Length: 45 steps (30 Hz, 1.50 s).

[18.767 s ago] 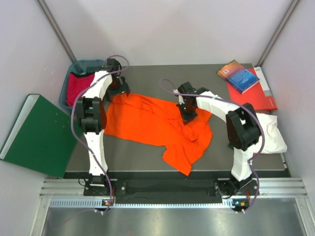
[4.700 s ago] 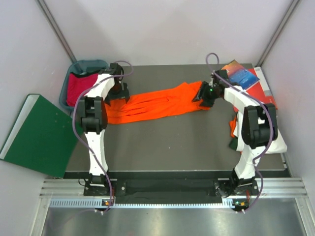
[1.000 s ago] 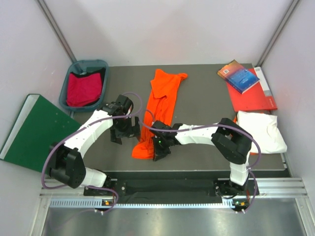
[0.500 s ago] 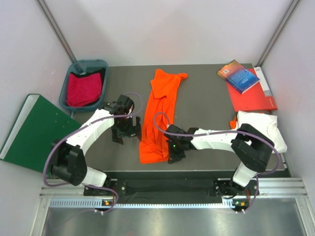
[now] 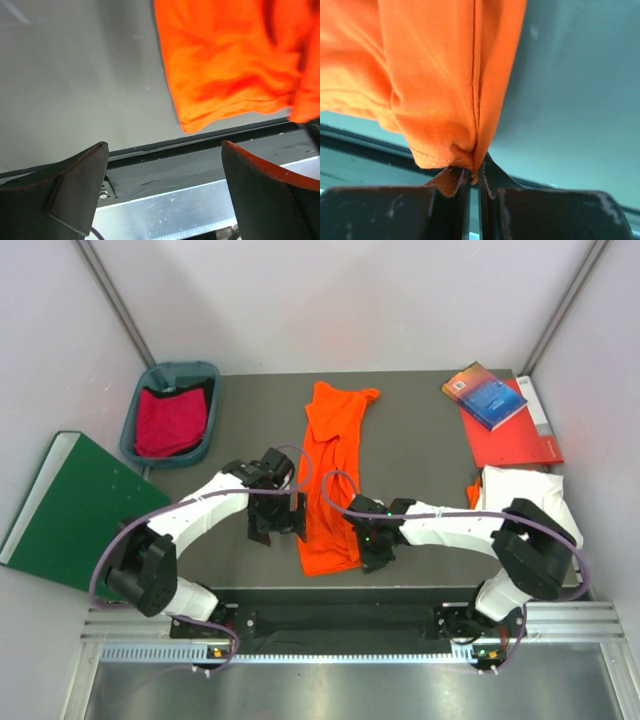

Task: Fold and stack the t-shirts
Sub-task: Rotate the tshirt 90 degrees

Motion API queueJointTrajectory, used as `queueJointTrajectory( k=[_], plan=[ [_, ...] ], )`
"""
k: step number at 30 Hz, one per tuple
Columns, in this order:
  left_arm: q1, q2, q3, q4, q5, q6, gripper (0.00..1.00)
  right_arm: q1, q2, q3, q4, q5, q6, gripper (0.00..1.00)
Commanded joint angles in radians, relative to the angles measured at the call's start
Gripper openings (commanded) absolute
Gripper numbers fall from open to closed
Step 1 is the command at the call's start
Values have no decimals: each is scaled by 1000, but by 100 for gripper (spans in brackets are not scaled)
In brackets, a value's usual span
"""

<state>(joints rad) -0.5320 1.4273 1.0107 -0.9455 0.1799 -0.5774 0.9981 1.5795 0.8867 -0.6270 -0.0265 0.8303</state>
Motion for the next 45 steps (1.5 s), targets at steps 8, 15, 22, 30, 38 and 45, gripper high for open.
queueJointTrajectory(
  k=[8, 15, 22, 30, 38, 45],
  plan=[
    [-105, 93, -57, 73, -36, -95, 99, 23, -127, -111, -62, -62, 36, 14],
    [-126, 76, -49, 93, -22, -98, 99, 43, -260, 4, -246, 58, 24, 71],
    [-163, 81, -54, 131, -5, -125, 99, -2, -480, 18, -196, 171, 72, 70],
    [-171, 93, -21, 91, -45, -119, 99, -32, -313, -48, -31, 66, 66, 38],
    [-171, 67, -30, 86, -57, -134, 99, -35, -214, -3, -65, 126, 50, 37],
    [-172, 53, -43, 91, -59, -148, 99, -36, -119, -18, 13, 102, 26, 32]
  ],
)
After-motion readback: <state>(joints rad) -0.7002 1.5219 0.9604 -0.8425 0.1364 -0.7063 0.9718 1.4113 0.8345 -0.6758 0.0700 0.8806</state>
